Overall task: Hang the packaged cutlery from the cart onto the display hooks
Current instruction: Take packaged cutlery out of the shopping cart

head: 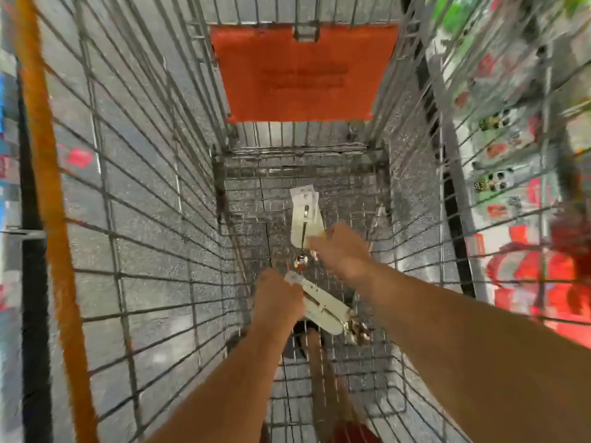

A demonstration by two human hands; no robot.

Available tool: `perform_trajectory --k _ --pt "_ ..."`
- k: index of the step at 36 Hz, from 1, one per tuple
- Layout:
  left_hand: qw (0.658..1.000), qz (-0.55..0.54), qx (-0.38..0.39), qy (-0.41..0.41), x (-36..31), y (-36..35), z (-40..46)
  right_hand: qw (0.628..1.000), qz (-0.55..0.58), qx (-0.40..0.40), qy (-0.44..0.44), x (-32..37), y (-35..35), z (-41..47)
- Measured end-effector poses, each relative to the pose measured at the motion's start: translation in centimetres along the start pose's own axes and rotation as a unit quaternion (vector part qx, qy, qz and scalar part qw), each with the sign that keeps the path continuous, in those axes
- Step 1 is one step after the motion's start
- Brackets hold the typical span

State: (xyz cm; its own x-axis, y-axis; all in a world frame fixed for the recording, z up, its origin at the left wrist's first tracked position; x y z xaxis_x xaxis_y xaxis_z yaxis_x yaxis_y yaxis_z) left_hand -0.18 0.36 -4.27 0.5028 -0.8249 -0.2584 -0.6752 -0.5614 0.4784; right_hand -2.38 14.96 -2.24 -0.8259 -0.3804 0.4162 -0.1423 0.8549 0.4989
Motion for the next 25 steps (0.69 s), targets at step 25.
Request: perform_trajectory --k 25 --pt "0.955 -0.234 -0.072 0.168 0.5 -4.3 1.9 0.99 0.14 0.0 -0.003 -0.6 -1.4 5.8"
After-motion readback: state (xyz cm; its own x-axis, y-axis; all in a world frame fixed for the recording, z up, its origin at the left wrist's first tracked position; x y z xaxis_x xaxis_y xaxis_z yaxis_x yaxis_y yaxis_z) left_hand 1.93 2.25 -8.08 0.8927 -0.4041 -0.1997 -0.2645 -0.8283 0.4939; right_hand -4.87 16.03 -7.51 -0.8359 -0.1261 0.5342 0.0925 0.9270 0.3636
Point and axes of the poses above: each hand's wrist, its own z-axis towards the middle knuckle, its own y-axis out of the back of the hand, x = y × z, the point moved 1 cm from there along z, towards the middle knuckle, and after that the axes turned 5 degrees about y, right-handed, at the moved point
